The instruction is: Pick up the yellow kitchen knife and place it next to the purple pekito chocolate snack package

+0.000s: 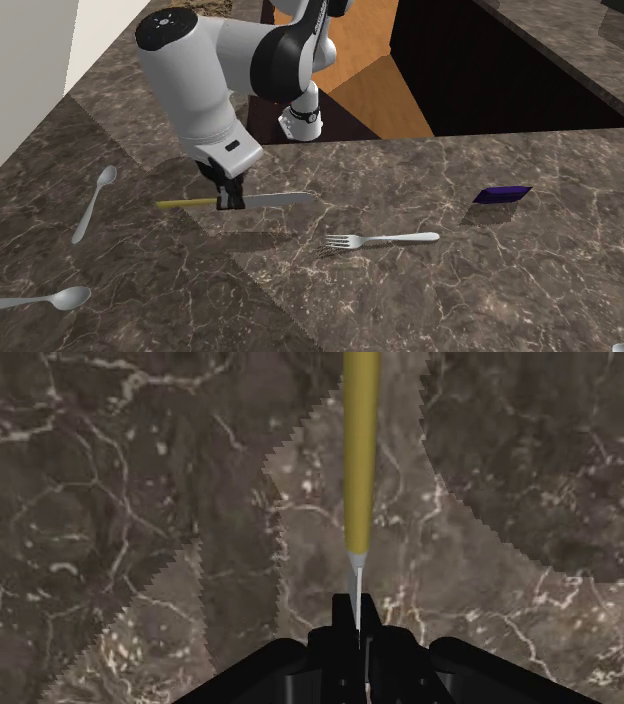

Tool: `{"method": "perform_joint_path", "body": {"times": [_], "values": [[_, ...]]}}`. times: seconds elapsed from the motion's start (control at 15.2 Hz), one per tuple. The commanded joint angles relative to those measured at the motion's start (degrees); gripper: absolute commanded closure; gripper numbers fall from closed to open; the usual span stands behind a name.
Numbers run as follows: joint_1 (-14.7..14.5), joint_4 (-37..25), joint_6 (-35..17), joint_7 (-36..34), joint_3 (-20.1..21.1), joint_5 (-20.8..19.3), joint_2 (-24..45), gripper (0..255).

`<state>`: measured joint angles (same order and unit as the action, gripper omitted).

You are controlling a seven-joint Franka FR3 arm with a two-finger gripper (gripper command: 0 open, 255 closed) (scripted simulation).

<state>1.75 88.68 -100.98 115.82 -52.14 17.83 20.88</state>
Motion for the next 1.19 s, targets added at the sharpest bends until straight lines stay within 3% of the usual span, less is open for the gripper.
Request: {"method": "perform_joint_path", "body": {"times": [0.0, 0.99, 1.12], "values": [[0.20, -1.47, 1.47, -0.20, -0.06, -0.11, -0.04, 255], [4.26, -15.79, 13.94, -0.65, 0.08, 1.05, 1.85, 255], [0.85, -13.77, 13.05, -3.45, 0.13, -0.26, 0.14, 255]]}}
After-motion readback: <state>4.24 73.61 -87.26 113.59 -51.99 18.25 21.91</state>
